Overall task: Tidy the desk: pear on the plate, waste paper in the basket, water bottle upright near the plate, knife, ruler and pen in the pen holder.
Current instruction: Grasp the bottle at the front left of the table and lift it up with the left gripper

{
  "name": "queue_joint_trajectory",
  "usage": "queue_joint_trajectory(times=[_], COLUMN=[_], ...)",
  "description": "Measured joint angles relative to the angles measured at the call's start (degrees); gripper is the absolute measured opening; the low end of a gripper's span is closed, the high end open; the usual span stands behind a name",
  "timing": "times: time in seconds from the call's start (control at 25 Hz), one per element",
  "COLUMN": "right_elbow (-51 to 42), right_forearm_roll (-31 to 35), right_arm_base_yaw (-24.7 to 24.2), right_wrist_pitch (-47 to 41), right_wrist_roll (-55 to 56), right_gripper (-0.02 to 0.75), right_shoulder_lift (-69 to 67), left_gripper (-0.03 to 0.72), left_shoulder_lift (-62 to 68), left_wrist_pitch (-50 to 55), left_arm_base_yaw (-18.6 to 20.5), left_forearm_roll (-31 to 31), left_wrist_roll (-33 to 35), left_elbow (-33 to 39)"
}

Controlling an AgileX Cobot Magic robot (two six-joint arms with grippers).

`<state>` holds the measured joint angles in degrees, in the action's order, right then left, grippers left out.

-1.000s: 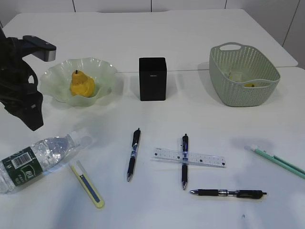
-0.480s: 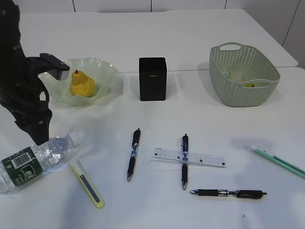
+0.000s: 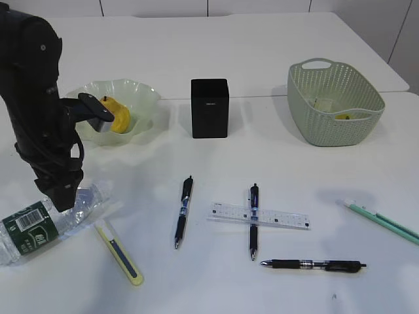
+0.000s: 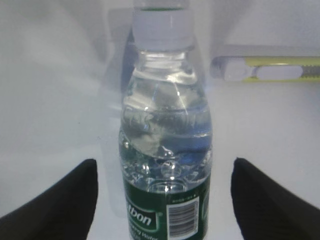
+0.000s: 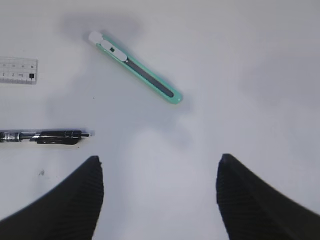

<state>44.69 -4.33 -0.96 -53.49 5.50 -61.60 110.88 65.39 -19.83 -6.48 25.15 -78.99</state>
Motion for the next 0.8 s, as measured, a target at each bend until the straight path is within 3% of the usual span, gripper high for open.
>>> queue_joint_trajectory(times=[0.8], right_elbow=[0.0], right_forearm_roll=[0.1], right_arm_base_yaw=[0.0], right_wrist_pitch=[0.0], right_wrist_roll=[0.0], right_gripper=[0.552], right_shoulder_lift=[0.0], left_gripper=[0.588], left_shoulder_lift=[5.0], left_wrist_pitch=[-5.0], left_arm_base_yaw=[0.0], left_forearm_roll=[-0.3], left_wrist_roll=[0.0], left_elbow=[-0.1])
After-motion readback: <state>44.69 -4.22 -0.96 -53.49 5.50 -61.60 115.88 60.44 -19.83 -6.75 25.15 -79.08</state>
